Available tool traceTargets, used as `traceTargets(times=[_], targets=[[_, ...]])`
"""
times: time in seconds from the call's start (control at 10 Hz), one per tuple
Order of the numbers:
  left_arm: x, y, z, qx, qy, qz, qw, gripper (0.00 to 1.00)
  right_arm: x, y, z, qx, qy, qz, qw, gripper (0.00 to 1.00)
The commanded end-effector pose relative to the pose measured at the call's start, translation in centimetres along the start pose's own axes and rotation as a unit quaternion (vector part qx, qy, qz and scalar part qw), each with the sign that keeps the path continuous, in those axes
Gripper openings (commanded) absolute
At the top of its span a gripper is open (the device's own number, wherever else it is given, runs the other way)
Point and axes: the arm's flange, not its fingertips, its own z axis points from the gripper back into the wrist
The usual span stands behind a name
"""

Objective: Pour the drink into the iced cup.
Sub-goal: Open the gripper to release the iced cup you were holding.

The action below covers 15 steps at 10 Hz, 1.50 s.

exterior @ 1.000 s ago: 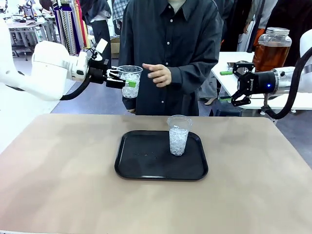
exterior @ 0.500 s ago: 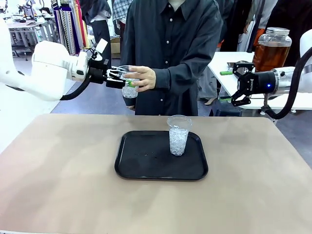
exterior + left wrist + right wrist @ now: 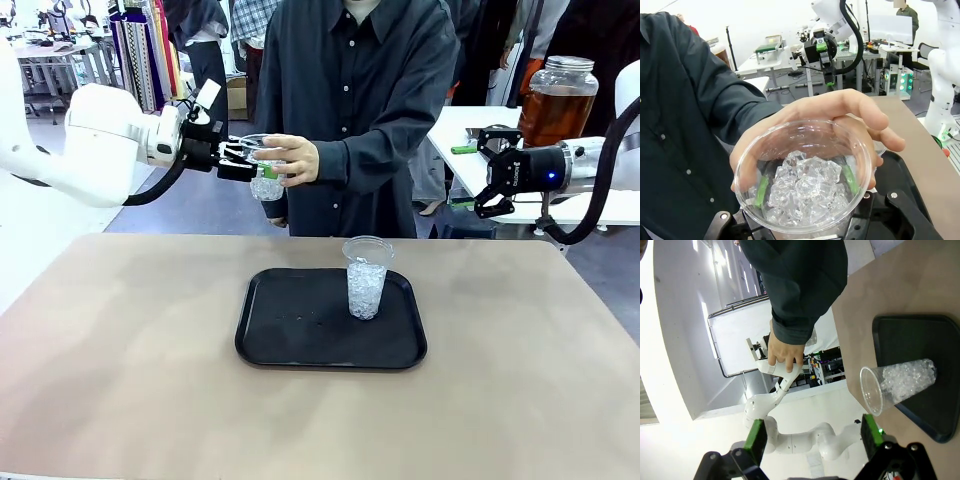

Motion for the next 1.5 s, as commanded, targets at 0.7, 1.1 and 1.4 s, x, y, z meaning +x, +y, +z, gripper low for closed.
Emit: traceTargets(times=[0.7,1.1,1.4], targets=[[0.2,-0.3,0.1,0.005,-0.009,-0.004,1.0,0.68,0.0,0.1,0.1,0.0,0.0,0.001,1.0,1.0],[-0.9,-0.2,0.6,0.002,-0.012,0.01,1.0,1.0,0.0,0.1,0.1,0.0,0.0,0.001,1.0,1.0],[-3.5,-1.2,2.2,-0.003,-0.033,0.029,0.999,1.0,0.0,0.1,0.1,0.0,0.0,0.001,1.0,1.0]])
